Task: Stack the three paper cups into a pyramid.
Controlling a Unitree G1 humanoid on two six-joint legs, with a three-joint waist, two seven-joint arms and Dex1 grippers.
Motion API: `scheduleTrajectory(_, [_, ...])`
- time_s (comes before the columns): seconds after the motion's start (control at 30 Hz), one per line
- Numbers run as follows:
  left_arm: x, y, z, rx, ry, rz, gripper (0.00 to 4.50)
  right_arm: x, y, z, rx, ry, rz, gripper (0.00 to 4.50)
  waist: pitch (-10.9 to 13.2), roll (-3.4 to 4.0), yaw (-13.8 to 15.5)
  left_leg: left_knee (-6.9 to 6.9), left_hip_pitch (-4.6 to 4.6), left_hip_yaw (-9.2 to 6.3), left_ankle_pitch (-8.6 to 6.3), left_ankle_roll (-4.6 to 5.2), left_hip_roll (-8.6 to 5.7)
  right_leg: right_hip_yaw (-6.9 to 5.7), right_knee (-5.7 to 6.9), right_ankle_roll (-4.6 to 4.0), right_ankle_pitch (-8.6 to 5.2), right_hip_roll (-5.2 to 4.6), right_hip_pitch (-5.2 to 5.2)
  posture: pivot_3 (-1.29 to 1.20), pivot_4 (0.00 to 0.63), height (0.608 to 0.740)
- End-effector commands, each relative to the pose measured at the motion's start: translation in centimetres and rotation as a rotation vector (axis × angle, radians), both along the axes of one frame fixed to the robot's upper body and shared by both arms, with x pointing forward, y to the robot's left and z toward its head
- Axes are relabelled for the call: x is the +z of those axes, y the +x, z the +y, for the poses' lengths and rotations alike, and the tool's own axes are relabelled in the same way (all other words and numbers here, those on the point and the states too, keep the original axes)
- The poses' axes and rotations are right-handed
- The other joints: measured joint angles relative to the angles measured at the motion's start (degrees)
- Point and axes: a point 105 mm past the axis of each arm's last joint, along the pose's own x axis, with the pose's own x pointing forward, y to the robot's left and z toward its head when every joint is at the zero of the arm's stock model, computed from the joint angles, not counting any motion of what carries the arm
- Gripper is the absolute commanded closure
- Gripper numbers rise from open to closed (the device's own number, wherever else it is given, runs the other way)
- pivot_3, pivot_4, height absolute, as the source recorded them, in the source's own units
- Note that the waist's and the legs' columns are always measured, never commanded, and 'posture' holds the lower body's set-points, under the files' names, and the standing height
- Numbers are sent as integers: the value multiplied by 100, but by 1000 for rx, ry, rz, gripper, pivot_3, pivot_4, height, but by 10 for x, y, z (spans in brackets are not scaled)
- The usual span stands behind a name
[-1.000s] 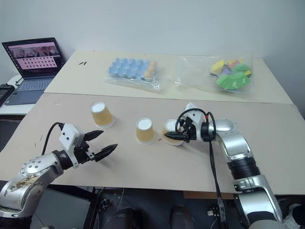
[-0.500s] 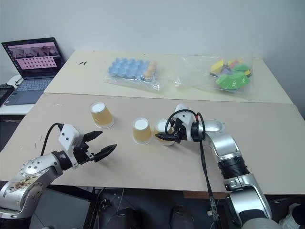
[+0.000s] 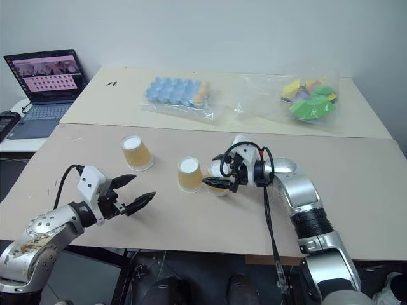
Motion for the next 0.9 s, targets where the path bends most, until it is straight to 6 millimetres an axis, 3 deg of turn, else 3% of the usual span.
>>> scheduleTrajectory(0.03, [22, 15, 38, 246, 12, -161, 0, 51, -11, -12, -17, 126, -85, 42, 0, 0, 9, 0, 0, -2, 0, 0, 0, -3, -1, 0, 0, 0, 1, 0, 150, 733])
scheduleTrajectory(0.23, [23, 39, 61, 406, 11, -227, 0, 57, -17, -18, -86, 143, -94, 42, -1, -2, 27, 1, 1, -4, -1, 1, -3, -6, -1, -2, 2, -2, 6, 0, 150, 733])
scheduleTrajectory(0.53, [19, 89, 20, 223, -24, -226, 0, 51, -29, -12, -69, 70, -99, 42, -1, -4, 92, 3, -8, 0, 0, 2, -21, -15, 0, -1, 2, -1, 2, 0, 150, 733])
scheduleTrajectory(0.9, [29, 117, 13, 132, -11, -243, 0, 48, -32, -25, -134, 59, -97, 42, -2, -6, 73, 3, -10, 1, 0, 2, -21, -19, -1, 0, 2, 0, 3, 0, 150, 733])
